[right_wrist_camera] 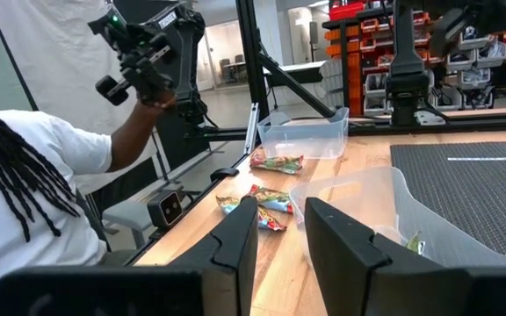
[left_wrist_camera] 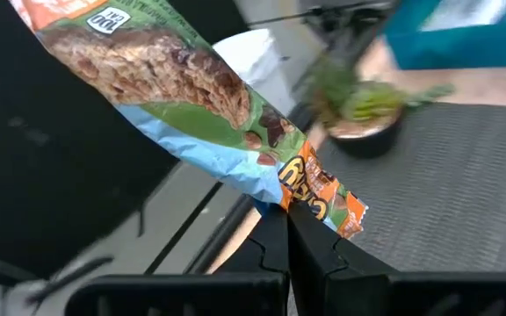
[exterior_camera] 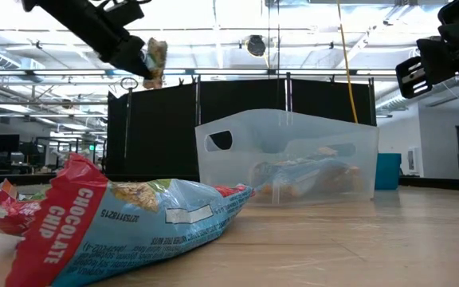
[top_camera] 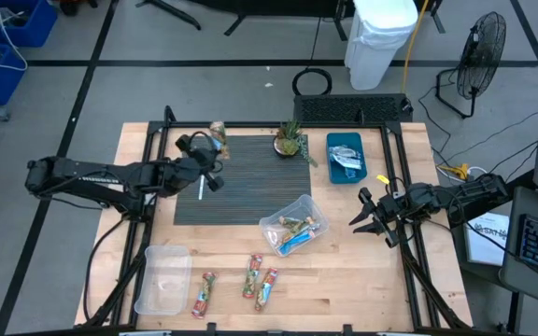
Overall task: Pick and place Granola Bars by type
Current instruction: Put the yellow granola bar into the top transparent bin
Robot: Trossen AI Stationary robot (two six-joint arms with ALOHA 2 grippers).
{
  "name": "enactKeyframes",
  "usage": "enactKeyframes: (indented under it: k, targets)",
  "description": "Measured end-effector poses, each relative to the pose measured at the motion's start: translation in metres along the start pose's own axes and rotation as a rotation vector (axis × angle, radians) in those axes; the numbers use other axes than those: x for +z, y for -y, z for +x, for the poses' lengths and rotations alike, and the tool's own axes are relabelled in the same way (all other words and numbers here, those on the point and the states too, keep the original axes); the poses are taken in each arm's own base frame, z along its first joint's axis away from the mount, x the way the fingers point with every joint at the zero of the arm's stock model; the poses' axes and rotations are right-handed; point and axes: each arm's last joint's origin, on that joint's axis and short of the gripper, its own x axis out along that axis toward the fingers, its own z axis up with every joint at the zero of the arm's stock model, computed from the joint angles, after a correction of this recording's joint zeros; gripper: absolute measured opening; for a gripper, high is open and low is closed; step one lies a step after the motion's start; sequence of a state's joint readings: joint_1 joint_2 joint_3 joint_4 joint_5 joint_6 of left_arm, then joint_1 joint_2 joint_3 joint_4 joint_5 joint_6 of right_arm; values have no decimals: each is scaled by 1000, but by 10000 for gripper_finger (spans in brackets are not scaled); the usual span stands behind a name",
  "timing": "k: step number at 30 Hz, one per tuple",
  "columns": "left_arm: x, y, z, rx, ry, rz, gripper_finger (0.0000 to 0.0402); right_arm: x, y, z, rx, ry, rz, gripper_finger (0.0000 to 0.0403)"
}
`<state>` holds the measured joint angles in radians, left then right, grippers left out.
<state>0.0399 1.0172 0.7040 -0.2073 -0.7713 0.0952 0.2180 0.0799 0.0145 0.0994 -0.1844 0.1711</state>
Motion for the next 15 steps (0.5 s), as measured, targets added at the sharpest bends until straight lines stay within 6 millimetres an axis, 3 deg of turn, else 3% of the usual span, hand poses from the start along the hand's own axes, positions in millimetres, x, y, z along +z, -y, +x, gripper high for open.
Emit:
enactKeyframes:
  k: [5,15]
  targets:
    - [9,4,-1,-171,101,51,0,0,0,0,0,0,0,89]
    - [28,13,-9,-698,410,91,1,0,0,0,0,0,0,89]
